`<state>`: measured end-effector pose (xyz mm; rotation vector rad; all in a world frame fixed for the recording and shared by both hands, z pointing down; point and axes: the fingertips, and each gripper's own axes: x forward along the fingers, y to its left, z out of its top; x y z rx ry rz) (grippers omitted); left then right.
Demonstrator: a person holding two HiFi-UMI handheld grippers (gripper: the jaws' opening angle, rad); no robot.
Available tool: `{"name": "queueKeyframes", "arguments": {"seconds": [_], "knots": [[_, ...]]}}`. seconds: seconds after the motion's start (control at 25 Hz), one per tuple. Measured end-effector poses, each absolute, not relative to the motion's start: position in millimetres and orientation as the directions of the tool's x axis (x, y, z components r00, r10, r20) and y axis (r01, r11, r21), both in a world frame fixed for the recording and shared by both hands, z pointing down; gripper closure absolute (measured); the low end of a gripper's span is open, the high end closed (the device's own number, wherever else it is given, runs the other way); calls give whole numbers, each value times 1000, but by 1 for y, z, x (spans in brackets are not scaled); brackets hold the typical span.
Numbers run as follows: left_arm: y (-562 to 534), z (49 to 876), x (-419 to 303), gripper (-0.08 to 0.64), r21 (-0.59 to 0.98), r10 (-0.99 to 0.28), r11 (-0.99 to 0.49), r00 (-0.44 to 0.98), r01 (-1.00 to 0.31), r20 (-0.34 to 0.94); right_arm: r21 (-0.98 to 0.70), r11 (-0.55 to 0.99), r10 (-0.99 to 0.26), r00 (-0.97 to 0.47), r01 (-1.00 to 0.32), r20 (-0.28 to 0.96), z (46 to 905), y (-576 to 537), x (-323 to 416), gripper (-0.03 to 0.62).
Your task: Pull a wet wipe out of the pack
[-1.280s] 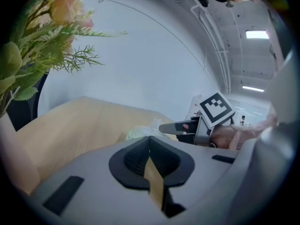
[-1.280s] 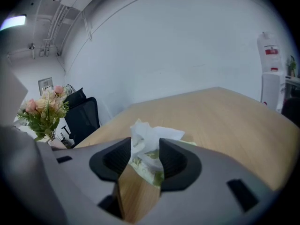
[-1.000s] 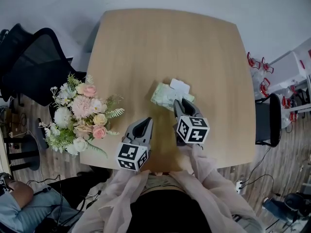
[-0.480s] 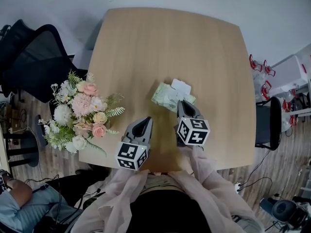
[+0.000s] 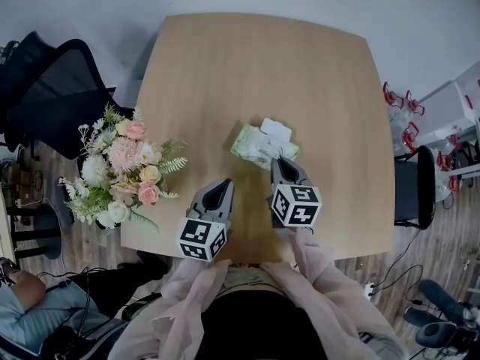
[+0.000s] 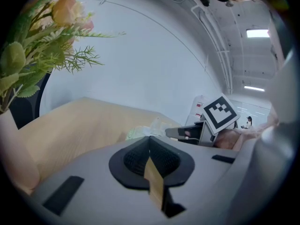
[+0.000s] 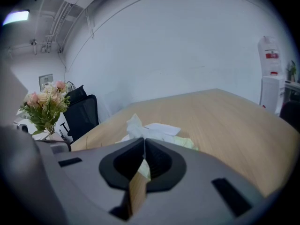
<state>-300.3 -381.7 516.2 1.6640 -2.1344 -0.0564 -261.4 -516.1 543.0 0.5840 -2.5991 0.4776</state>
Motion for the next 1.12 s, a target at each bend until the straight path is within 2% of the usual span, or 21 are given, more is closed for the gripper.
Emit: {"name": "queueKeyframes", "arguments": {"seconds": [1.12], "knots": [[-367,512,-283,548,264,-929,298,-215,-917,301,-230,876,-276,-831,-424,484,553,-482,-230,577]]}}
